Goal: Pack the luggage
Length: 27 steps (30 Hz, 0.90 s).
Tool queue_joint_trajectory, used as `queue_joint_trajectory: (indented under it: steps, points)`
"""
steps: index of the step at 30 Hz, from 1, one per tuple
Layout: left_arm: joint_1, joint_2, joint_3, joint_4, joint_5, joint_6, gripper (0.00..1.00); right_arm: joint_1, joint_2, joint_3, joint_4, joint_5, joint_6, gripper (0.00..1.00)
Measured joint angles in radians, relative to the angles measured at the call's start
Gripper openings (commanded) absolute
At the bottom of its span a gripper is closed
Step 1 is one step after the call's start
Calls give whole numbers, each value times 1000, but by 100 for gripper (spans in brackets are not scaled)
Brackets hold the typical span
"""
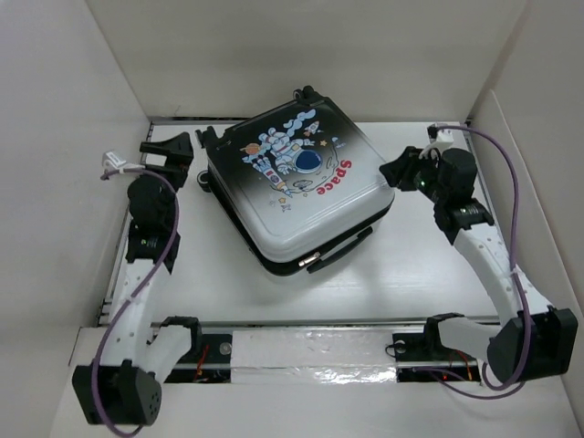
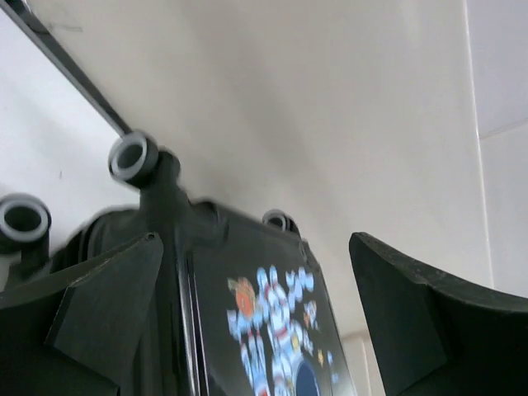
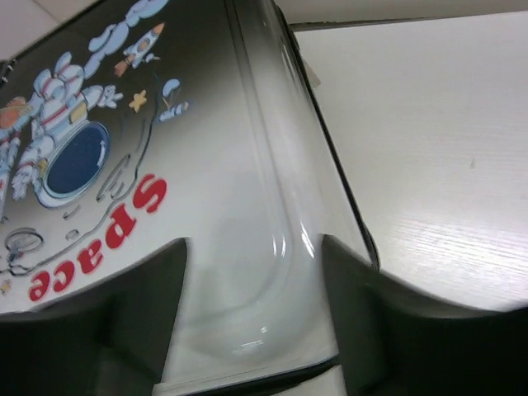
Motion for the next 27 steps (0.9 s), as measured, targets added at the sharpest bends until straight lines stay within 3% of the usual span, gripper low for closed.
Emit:
queue_joint_trajectory:
  steps: [1, 3, 6, 7, 11, 18, 27]
  points:
    - [40, 35, 25, -4, 53, -8, 99, 3, -27, -27, 15, 5, 8, 28]
    - [106, 137, 103, -2, 144, -18, 99, 29, -86, -82, 21, 0, 9, 28]
    - [153, 318, 222, -17, 235, -8, 99, 89, -141, -136, 30, -2, 7, 54]
    - [160, 370, 249, -21, 265, -6, 99, 104, -151, -143, 36, -4, 6, 70]
    - [167, 518, 268, -22, 385, -8, 99, 168, -207, -172, 43, -4, -20, 91]
    - [171, 713, 339, -32, 518, -12, 99, 258, -307, -237, -16, -3, -46, 97]
    - [174, 830, 397, 71, 554, -48, 99, 439, -341, -271, -72, 23, -44, 97]
